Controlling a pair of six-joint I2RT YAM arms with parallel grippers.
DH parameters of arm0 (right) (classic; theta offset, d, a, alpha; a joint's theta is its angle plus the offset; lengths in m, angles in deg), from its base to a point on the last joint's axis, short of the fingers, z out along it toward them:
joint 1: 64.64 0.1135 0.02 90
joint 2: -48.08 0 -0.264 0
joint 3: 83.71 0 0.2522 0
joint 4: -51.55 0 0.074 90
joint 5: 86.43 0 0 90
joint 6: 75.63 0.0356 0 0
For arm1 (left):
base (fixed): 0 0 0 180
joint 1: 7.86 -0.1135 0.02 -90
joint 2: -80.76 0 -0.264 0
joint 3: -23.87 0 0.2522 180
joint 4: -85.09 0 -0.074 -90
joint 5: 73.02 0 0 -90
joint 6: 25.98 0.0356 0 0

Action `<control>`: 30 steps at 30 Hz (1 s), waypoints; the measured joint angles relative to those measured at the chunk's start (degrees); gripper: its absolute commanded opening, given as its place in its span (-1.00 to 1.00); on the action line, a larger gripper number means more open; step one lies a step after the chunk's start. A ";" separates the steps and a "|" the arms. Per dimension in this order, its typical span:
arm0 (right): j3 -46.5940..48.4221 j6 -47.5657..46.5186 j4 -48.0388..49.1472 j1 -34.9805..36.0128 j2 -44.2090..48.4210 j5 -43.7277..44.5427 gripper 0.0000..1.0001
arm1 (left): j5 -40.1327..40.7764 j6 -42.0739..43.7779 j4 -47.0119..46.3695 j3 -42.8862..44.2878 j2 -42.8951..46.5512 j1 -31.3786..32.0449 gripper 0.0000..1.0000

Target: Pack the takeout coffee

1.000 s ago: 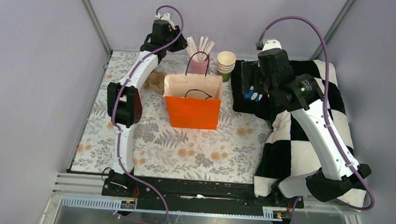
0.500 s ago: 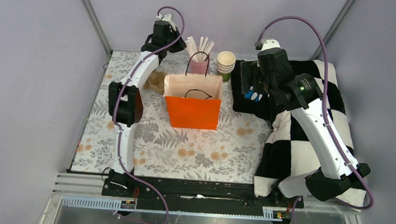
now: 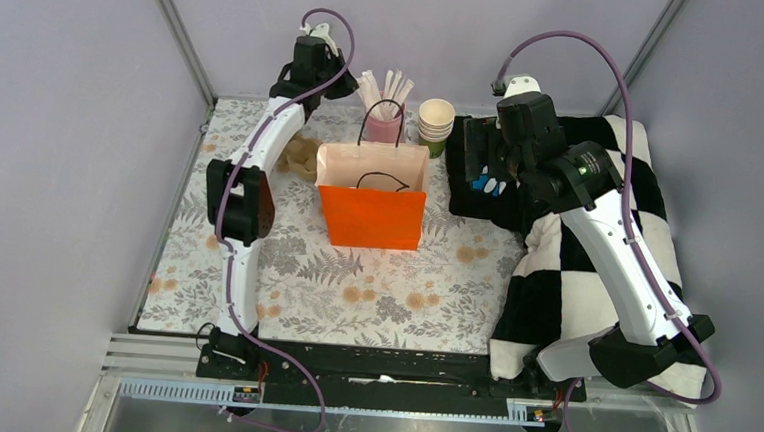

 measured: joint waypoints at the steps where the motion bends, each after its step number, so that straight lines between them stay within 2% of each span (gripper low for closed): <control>1: 0.00 0.00 0.00 0.00 0.00 -0.02 0.93 | 0.00 0.11 0.00 0.00 0.35 0.00 -0.92; 4: 0.00 0.00 0.00 0.00 0.00 -0.04 0.93 | -0.26 0.70 -0.04 0.00 1.55 -0.02 -0.80; 8: -0.02 0.00 0.00 0.00 0.00 -0.02 0.94 | -3.54 2.12 -2.40 -0.57 3.48 -0.33 -0.76; 19: -0.02 -0.02 0.02 -0.04 0.00 -0.02 0.95 | -12.15 5.57 -7.82 -3.08 5.05 -2.25 -0.84; 30: -0.13 -0.55 0.02 -0.28 0.00 0.00 0.96 | -13.27 4.85 -9.60 -3.08 5.27 -2.51 -0.99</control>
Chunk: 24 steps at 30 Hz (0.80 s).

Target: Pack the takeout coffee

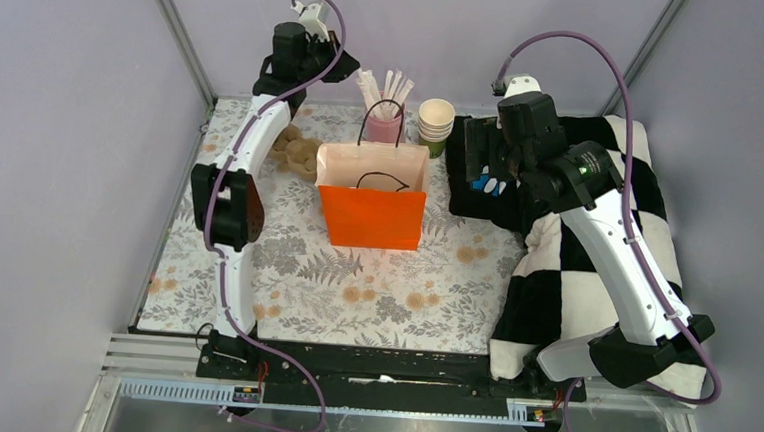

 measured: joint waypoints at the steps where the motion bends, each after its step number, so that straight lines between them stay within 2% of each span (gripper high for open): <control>1: 0.00 -0.11 0.00 -0.04 0.00 0.00 0.96 | 0.00 -0.33 -0.15 0.00 0.15 -0.02 -1.00; 15: -1.01 -0.33 0.81 -0.13 0.28 -0.04 0.96 | 2.58 -4.02 -1.33 1.81 4.24 -0.11 -1.00; 24: -1.16 -0.31 1.14 -0.13 0.90 -0.55 0.95 | 7.43 -6.05 2.43 2.29 8.31 -0.35 -1.00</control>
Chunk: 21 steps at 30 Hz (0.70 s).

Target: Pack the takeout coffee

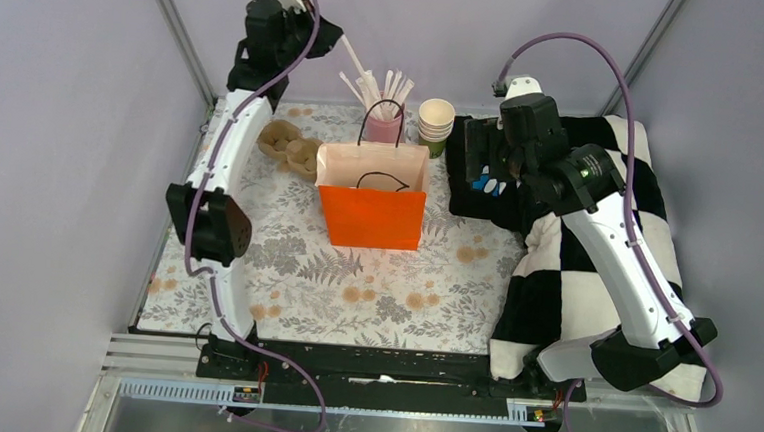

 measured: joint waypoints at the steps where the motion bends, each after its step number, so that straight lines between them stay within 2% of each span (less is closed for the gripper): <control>1: -0.07 0.00 0.17 0.00 0.09 -0.37 0.96 | 0.33 -0.24 0.61 -0.35 1.55 -0.24 -1.00; 7: -1.84 0.07 1.36 -0.02 1.40 -2.51 0.96 | -1.20 -4.98 0.33 -5.14 14.84 -4.57 -1.00; 12: -3.28 0.79 3.63 -0.07 2.78 -4.92 0.96 | -5.53 -10.62 0.74 -9.05 27.82 -10.27 -1.00; 17: -5.55 2.95 6.19 -0.17 4.20 -8.13 0.96 | -11.21 -13.25 4.00 -10.91 36.96 -13.35 -1.00; 21: -9.09 5.68 8.04 -0.22 5.70 -10.91 0.96 | -16.20 -15.65 3.69 -18.67 44.39 -13.57 -1.00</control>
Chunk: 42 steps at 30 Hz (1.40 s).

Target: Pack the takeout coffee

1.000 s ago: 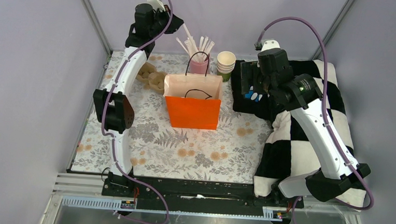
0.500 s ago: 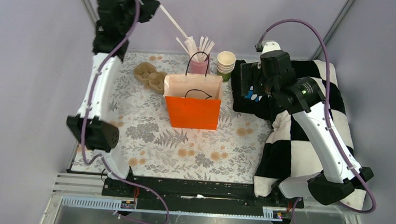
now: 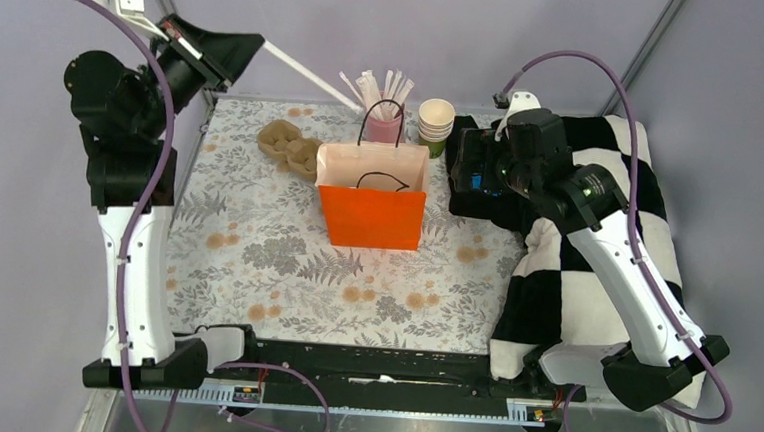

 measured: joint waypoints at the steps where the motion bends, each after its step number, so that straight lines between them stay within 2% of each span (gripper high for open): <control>1: -0.48 0.55 0.02 0.00 0.20 -0.52 0.96 | -0.87 -0.31 0.13 -1.97 1.36 0.02 -1.00; 6: -1.33 3.67 0.28 0.00 1.31 -2.16 0.98 | -2.93 -0.57 1.46 -5.70 2.19 1.62 -1.00; 10: -1.38 4.96 0.28 0.00 3.45 -1.92 0.98 | -2.34 2.14 4.81 -6.54 -0.72 8.07 -1.00; 13: -1.38 5.53 0.26 -0.02 5.18 -1.33 0.98 | -1.01 3.67 5.55 -10.75 -1.73 12.98 -1.00; 20: -1.97 6.54 0.24 -0.02 7.32 -0.33 0.98 | 4.59 5.88 2.47 -18.88 -4.15 24.72 -1.00; 21: -2.12 6.60 0.24 -0.02 7.34 -0.33 0.99 | 5.38 5.88 1.29 -20.11 -4.20 25.86 -0.85; 24: -2.43 6.62 0.15 -0.02 7.34 -0.28 0.99 | 9.16 6.32 -1.14 -24.79 -4.15 28.39 0.01; 25: -2.43 6.62 0.13 -0.02 7.34 -0.26 0.99 | 10.88 6.47 -0.92 -26.14 -4.15 28.52 0.23; 29: -2.43 6.21 -0.33 -0.02 7.58 0.61 0.99 | 18.14 8.79 3.67 -27.04 -3.82 28.04 0.63; 31: -2.40 5.57 -0.42 -0.02 7.74 1.25 0.99 | 21.22 10.01 6.71 -26.21 -3.10 27.50 0.72; 32: -2.27 5.14 -0.61 -0.02 7.80 1.60 0.99 | 22.77 10.49 8.57 -25.33 -2.49 27.10 0.90; 34: -1.64 4.39 -1.18 -0.02 7.80 1.88 0.99 | 25.24 11.08 11.74 -22.99 -1.44 26.34 0.98; 42: 5.62 1.77 -1.84 -0.02 8.70 2.95 0.99 | 32.46 11.30 16.92 -6.29 2.21 25.35 0.98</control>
